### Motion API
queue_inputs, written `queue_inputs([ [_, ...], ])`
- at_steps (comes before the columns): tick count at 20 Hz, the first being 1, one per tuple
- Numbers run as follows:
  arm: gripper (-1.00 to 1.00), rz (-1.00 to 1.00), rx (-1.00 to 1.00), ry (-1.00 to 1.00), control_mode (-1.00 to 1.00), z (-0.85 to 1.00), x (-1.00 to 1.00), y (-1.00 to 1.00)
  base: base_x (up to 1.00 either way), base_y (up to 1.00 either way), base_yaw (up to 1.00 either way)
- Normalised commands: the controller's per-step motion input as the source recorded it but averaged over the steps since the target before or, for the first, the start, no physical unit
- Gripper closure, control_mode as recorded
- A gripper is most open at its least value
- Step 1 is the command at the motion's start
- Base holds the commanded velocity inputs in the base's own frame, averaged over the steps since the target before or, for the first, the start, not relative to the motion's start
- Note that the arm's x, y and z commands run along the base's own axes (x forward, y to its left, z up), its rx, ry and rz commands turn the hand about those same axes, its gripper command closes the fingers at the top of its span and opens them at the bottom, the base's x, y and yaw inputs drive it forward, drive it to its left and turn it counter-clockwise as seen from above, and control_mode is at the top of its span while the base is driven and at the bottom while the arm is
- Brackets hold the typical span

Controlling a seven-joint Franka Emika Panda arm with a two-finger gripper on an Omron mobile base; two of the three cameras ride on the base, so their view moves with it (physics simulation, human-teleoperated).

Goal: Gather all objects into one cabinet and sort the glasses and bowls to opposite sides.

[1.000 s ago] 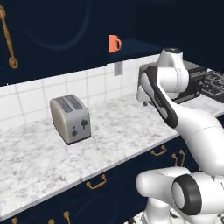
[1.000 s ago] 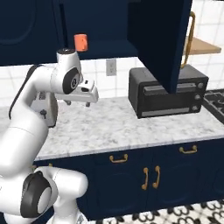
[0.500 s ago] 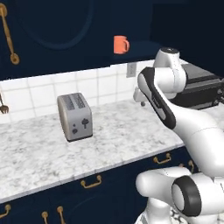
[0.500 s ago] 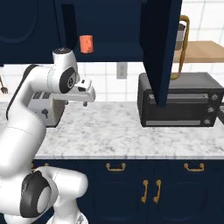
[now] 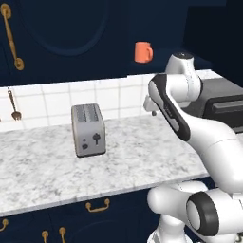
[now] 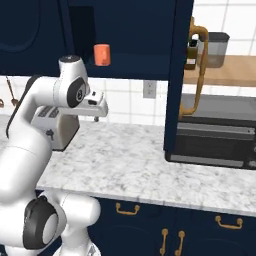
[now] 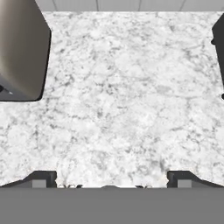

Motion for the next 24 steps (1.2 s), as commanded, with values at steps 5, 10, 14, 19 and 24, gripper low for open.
queue_inputs([
  [5,-1.00,0.00,0.00,0.00,1.00,0.00,0.00,0.00,0.23,-0.16,0.13],
  [10,-1.00,0.00,0.00,-0.07,-1.00,0.13,0.00,0.01,0.00,0.00,0.03],
  [14,-1.00,0.01,0.05,-0.51,-1.00,1.00,0.16,-0.06,0.00,0.00,0.00],
  [19,-1.00,0.00,0.07,-0.47,-1.00,0.99,0.44,-0.33,0.00,0.00,0.00],
  [24,-1.00,0.02,0.07,-0.22,-1.00,0.63,0.97,-0.23,0.00,0.00,0.00],
])
